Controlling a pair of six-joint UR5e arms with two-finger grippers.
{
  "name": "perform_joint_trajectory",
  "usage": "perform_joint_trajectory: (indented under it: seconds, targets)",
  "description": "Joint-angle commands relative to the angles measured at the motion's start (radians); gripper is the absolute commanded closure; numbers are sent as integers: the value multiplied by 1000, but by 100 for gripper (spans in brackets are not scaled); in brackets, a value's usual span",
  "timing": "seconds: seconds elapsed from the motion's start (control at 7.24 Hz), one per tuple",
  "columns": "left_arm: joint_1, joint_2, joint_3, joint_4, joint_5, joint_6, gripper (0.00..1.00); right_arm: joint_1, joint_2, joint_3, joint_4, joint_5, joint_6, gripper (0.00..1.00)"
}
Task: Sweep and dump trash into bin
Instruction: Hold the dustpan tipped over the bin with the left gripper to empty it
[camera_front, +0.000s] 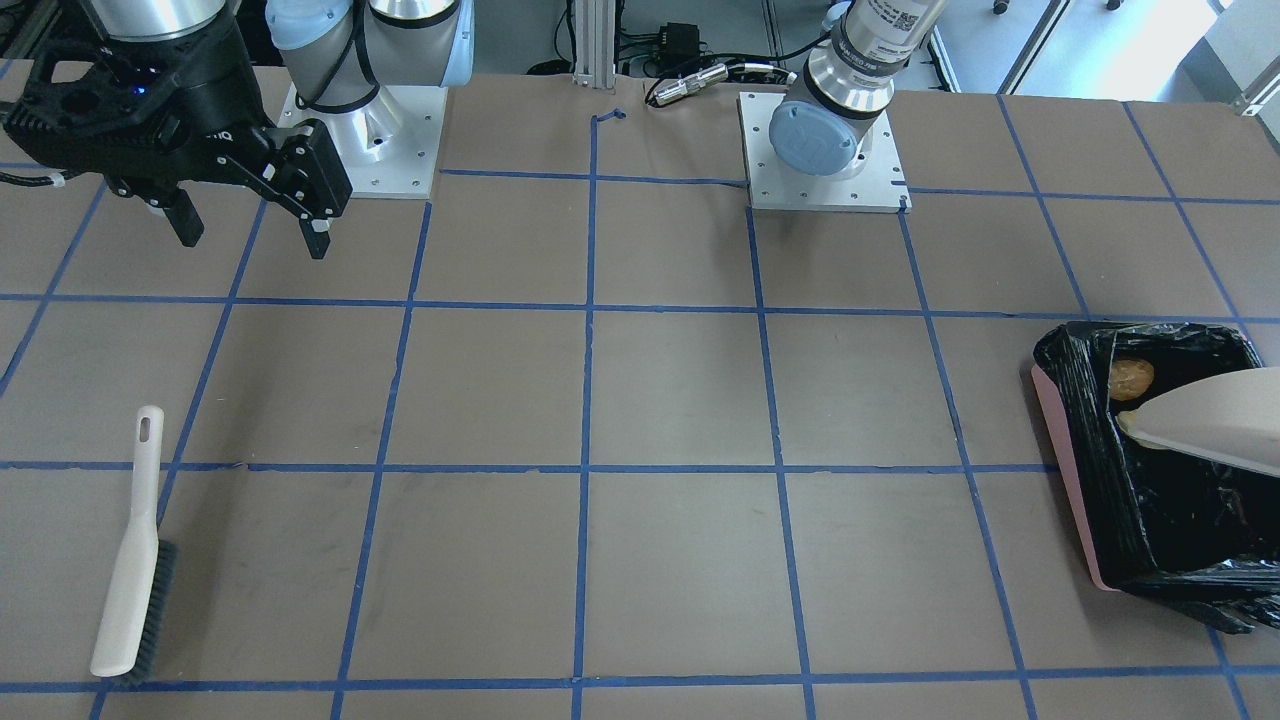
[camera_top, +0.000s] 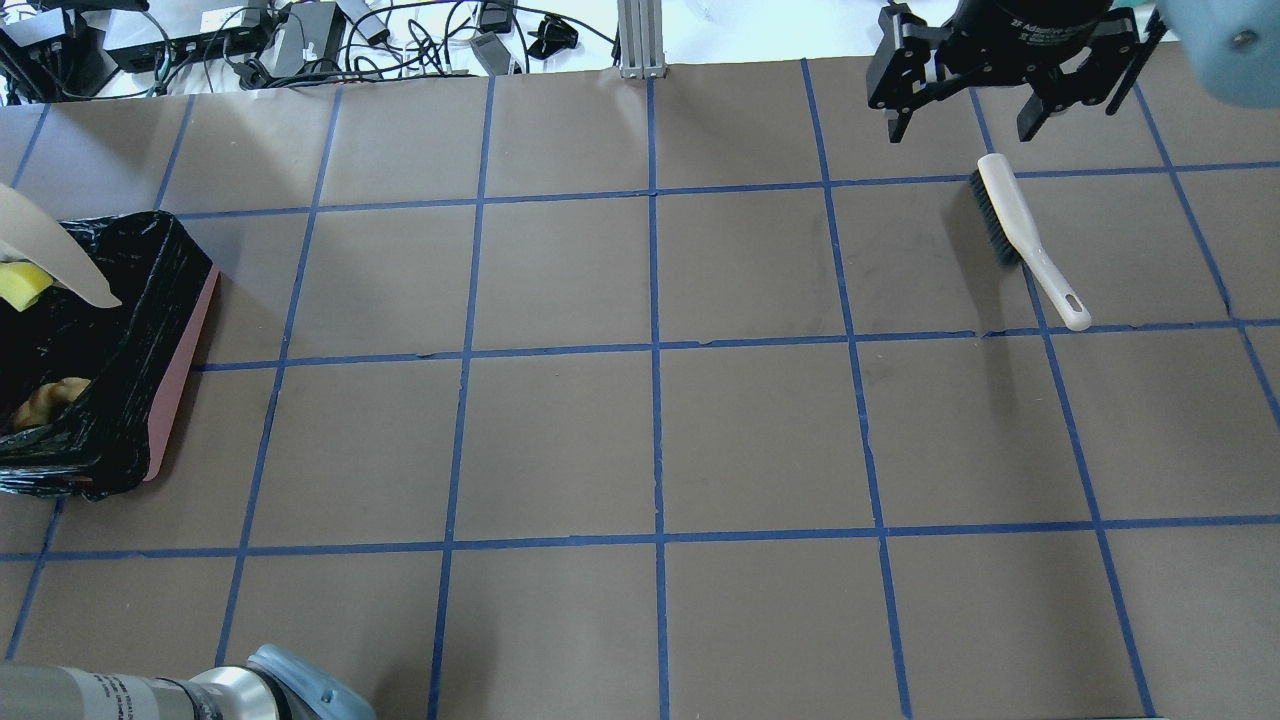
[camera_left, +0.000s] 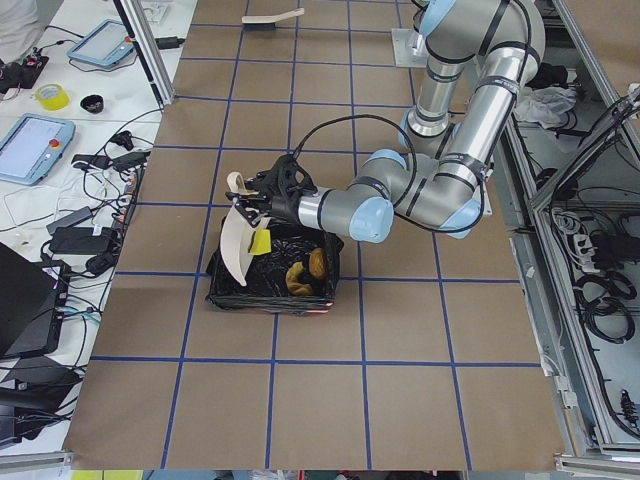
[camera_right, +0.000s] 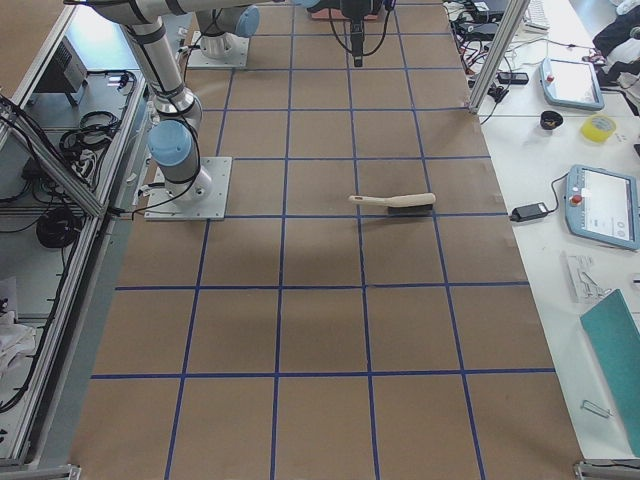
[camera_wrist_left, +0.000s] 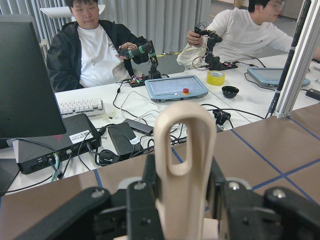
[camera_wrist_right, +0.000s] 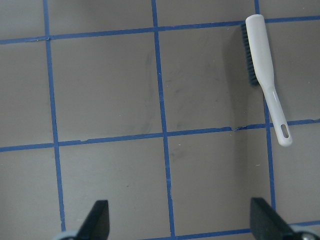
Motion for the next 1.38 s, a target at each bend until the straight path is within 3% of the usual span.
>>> perform_joint_trajectory:
  seconds: [0.0, 0.41, 0.55, 0.69, 0.97, 1.24]
  targets:
    - [13, -2, -29, 0, 5, 22, 100, 1, -3, 4, 3, 0, 0, 0]
    - [14, 21, -31, 1, -63, 122, 100, 0, -11, 4, -1, 2, 0, 0]
    - [4, 39, -9, 2, 55, 27, 100, 0, -8, 4, -1, 2, -1, 0]
    - [-22, 67, 30, 7, 175, -213, 100, 1, 0, 4, -11, 2, -2, 0]
    - [-152, 87, 122, 124, 505, -696, 100, 1, 0, 4, -12, 2, -2, 0]
    - [-303, 85, 140, 195, 731, -1063, 100, 1, 0, 4, -9, 2, -2, 0]
